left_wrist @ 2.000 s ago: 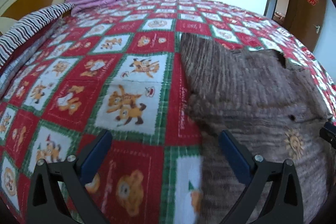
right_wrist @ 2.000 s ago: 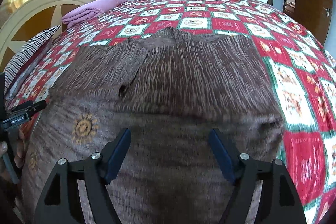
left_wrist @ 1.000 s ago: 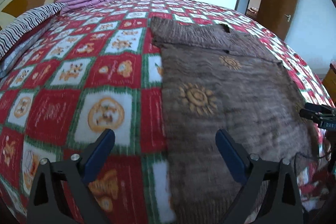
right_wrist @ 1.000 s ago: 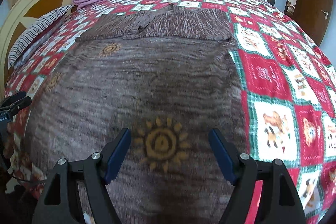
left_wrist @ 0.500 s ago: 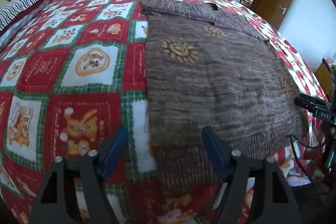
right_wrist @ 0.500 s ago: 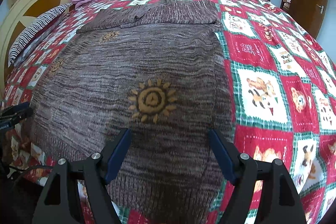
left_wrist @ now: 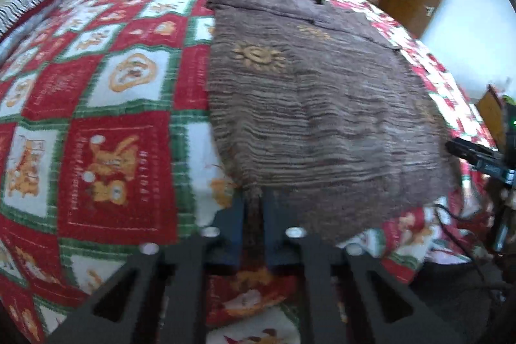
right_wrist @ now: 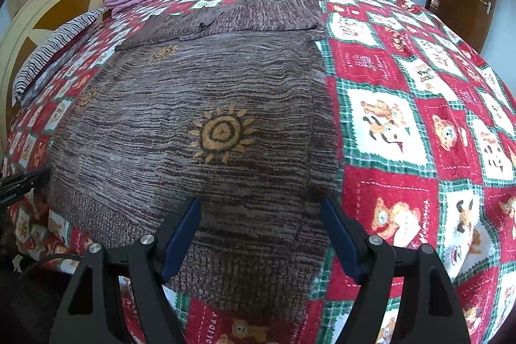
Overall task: Fold small clothes
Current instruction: 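Move the left gripper to the sweater hem and grasp it, then grasp the hem with the right gripper while the left gripper holds it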
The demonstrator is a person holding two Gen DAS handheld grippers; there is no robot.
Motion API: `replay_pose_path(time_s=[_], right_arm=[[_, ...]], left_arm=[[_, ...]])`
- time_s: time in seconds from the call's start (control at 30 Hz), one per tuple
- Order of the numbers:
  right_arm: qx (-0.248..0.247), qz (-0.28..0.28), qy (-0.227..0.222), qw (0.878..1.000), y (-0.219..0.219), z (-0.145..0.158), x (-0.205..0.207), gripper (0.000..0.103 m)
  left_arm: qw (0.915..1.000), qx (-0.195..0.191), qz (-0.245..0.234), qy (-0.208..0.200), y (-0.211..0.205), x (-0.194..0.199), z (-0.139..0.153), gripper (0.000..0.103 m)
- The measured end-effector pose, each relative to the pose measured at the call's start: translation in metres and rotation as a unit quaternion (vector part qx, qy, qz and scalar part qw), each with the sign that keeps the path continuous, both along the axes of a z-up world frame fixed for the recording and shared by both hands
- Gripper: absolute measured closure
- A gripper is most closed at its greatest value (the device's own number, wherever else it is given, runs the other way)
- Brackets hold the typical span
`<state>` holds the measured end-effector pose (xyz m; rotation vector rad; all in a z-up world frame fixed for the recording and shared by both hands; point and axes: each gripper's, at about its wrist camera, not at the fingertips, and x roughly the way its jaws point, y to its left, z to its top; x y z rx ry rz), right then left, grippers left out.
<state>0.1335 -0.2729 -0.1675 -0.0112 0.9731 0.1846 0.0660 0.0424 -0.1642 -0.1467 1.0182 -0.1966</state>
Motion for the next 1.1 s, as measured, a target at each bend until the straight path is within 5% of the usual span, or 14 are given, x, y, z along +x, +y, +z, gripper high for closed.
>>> replay_pose_path(time_s=[0.47, 0.6, 0.73, 0.77, 0.8, 0.83, 1.1], right_arm=[[0.059, -0.064, 0.030, 0.996, -0.055, 0.002, -0.032, 0.026], [0.085, -0.046, 0.050, 0.994, -0.049, -0.005, -0.036, 0.051], [0.078, -0.024, 0.060, 0.995, -0.036, -0.013, -0.041, 0.052], [0.073, -0.024, 0.058, 0.995, -0.033, -0.013, -0.042, 0.061], [0.065, -0.019, 0.055, 0.996, -0.031, -0.013, -0.043, 0.088], [0.054, -0.012, 0.051, 0.997, -0.029, -0.011, -0.044, 0.096], [0.148, -0.003, -0.022, 0.989, -0.055, 0.030, -0.052, 0.098]], left_arm=[[0.9998, -0.016, 0.007, -0.010, 0.010, 0.002, 0.001, 0.094], [0.9998, -0.017, 0.007, -0.011, 0.011, 0.002, 0.001, 0.094], [0.9998, -0.018, 0.006, -0.011, 0.011, 0.002, -0.001, 0.094], [0.9998, -0.018, 0.006, -0.011, 0.011, 0.002, -0.001, 0.094], [0.9997, -0.019, 0.006, -0.012, 0.011, 0.002, -0.001, 0.094], [0.9997, -0.019, 0.006, -0.013, 0.011, 0.002, -0.001, 0.094], [0.9962, -0.068, 0.019, -0.050, 0.035, 0.003, 0.026, 0.094]])
